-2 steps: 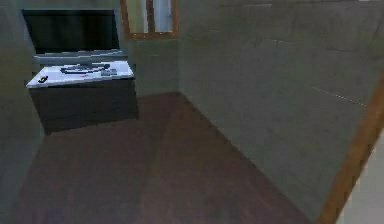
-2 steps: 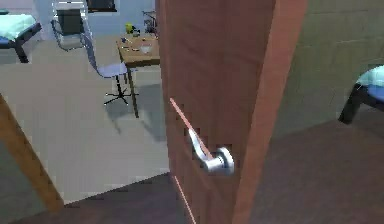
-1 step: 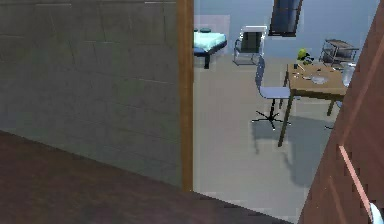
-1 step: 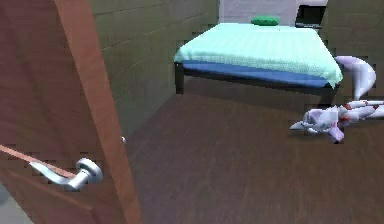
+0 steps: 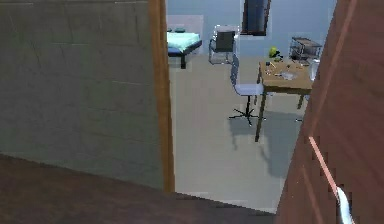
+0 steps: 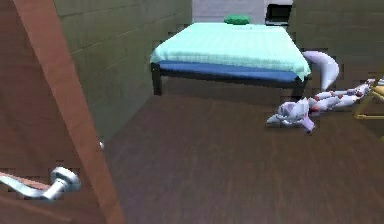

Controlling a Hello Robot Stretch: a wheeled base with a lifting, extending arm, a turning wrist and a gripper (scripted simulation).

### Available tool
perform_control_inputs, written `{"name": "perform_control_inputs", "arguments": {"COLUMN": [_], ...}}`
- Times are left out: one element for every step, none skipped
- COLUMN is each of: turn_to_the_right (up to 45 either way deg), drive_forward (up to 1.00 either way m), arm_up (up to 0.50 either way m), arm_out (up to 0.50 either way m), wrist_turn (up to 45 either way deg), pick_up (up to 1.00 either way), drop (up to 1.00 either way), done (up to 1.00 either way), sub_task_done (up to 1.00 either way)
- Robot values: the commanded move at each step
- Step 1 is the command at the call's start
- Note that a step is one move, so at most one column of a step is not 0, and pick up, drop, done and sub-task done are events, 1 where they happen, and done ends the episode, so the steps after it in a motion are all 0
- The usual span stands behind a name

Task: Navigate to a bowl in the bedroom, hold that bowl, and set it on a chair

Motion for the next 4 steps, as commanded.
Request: {"name": "perform_control_inputs", "arguments": {"turn_to_the_right": [0.0, 24.0, 0.0, 9.0], "drive_forward": [0.75, 0.00, 1.00, 0.00], "arm_up": [0.00, 0.00, 0.00, 0.00], "arm_out": [0.00, 0.00, 0.00, 0.00], "wrist_turn": [0.0, 0.0, 0.0, 0.0], "pick_up": [0.00, 0.00, 0.00, 0.00], "drop": [0.00, 0.00, 0.00, 0.00], "done": [0.00, 0.00, 0.00, 0.00], "sub_task_done": [0.00, 0.00, 0.00, 0.00]}}
